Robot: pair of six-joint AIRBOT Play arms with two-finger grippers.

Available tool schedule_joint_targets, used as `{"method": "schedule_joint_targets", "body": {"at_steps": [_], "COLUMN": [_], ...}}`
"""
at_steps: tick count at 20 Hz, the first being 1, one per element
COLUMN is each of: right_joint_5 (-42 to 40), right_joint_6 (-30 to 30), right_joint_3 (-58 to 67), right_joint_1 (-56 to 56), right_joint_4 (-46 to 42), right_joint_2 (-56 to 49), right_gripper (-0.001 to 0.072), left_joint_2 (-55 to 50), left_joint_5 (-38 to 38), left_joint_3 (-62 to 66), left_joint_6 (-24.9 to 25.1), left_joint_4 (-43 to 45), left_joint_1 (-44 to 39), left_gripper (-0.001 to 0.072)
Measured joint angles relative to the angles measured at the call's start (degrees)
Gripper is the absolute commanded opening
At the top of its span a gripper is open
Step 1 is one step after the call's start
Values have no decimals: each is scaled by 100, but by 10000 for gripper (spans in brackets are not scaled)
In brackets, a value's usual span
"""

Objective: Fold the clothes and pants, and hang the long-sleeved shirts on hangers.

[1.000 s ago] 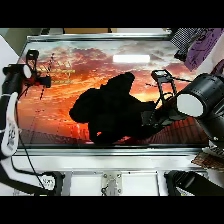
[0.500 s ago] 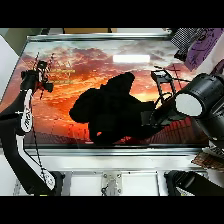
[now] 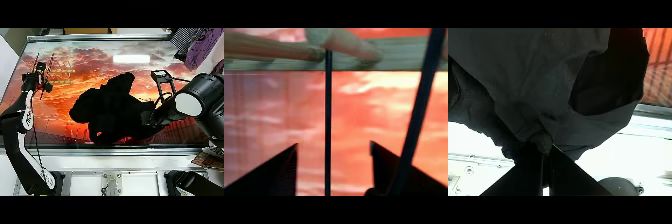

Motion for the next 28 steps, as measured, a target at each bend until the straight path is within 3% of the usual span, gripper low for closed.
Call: {"method": "schedule_joint_targets", "body": {"at_steps": [1, 4, 11, 21, 23, 25, 28], "right_joint_5": [2, 2, 2, 0, 2, 0, 2], "right_joint_6": [0, 0, 0, 0, 0, 0, 0], "right_joint_3": [0, 0, 0, 0, 0, 0, 0], "right_joint_1": [0, 0, 0, 0, 0, 0, 0], "right_joint_4": [0, 0, 0, -2, 2, 0, 0], "right_joint_2": [0, 0, 0, 0, 0, 0, -2], "right_gripper": [13, 13, 13, 13, 13, 13, 13], "left_joint_2": [-11, -11, 264, 1834, 2212, 2579, 3077], "left_joint_5": [-50, -153, -636, -1014, -1290, -1751, -2787], "left_joint_3": [-2, 0, -11, 0, 0, 0, 0], "left_joint_6": [-35, -103, -212, -72, 129, 658, 2151], "left_joint_4": [20, 17, -26, 13, 4, -212, -1355], "left_joint_1": [2, 9, -20, -706, -949, -1169, -1316], "left_gripper": [66, 10, 10, 10, 10, 10, 10]}}
